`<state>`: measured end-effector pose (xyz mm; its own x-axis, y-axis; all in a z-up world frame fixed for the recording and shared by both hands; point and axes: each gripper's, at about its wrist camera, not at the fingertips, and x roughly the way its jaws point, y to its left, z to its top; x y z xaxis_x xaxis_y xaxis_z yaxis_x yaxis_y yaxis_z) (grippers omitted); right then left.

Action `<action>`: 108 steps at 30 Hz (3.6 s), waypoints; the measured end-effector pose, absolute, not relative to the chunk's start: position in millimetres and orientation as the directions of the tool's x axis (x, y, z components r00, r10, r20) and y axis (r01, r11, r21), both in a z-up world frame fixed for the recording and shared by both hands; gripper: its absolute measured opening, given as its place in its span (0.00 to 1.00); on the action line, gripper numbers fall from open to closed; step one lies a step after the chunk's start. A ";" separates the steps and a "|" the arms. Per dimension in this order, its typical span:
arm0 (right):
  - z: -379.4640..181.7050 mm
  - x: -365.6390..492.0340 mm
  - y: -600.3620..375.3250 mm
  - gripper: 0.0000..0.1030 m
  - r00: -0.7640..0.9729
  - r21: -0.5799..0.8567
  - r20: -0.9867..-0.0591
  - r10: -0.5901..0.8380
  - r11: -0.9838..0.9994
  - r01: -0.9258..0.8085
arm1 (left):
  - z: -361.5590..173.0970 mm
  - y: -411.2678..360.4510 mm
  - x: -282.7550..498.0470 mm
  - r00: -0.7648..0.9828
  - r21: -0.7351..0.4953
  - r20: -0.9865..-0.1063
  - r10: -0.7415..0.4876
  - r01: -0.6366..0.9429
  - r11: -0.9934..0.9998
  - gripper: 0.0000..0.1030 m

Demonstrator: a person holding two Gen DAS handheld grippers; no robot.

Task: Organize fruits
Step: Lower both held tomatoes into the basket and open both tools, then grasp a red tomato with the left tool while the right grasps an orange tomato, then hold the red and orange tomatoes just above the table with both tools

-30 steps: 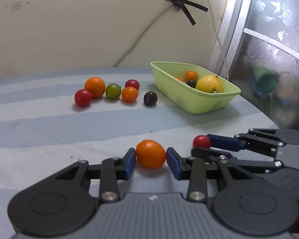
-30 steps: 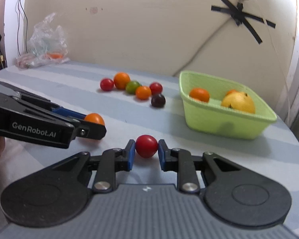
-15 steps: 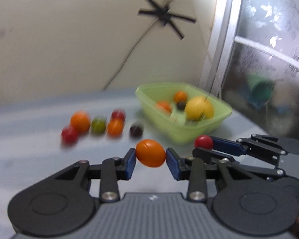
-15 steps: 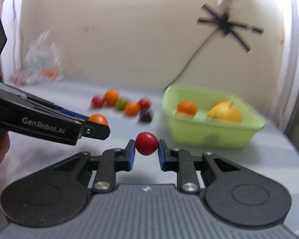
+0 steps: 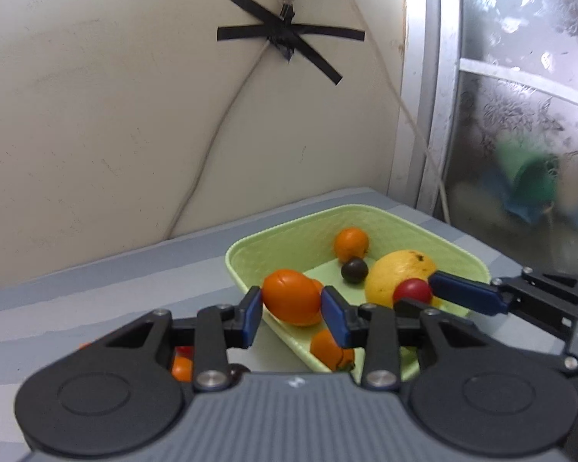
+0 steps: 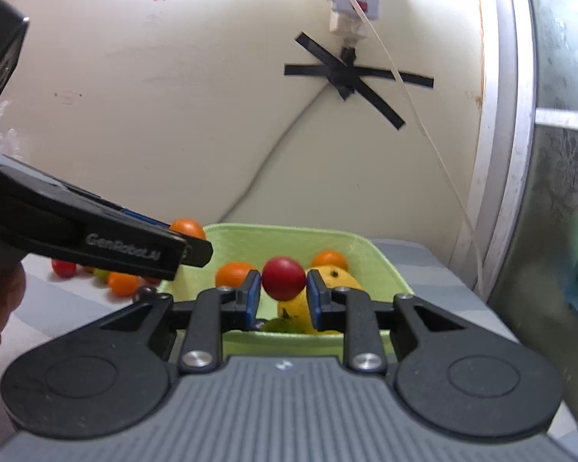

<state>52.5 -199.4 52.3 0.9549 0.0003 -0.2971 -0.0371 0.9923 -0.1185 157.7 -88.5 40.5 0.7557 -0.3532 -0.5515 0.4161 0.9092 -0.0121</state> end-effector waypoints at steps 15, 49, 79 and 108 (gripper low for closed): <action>59.2 22.1 -203.0 0.36 0.985 -0.039 -0.161 0.055 0.997 -0.062 | 77.4 38.9 131.6 0.877 -0.107 -0.447 -0.174 0.141 0.984 0.37; 20.5 123.4 -72.7 0.30 0.843 -0.337 -0.518 0.148 0.870 -0.360 | -3.6 61.9 147.9 0.758 -0.172 -0.617 -0.212 0.133 0.976 0.30; 0.4 -19.4 -130.5 0.32 0.876 -0.124 -0.463 0.137 0.968 -0.217 | -5.7 -10.6 46.1 0.720 -0.142 -0.607 -0.337 0.319 0.937 0.32; -2.8 -20.1 -130.2 0.38 0.873 -0.127 -0.472 0.124 0.970 -0.207 | -10.5 -11.7 41.7 0.758 -0.094 -0.575 -0.308 0.312 0.945 0.42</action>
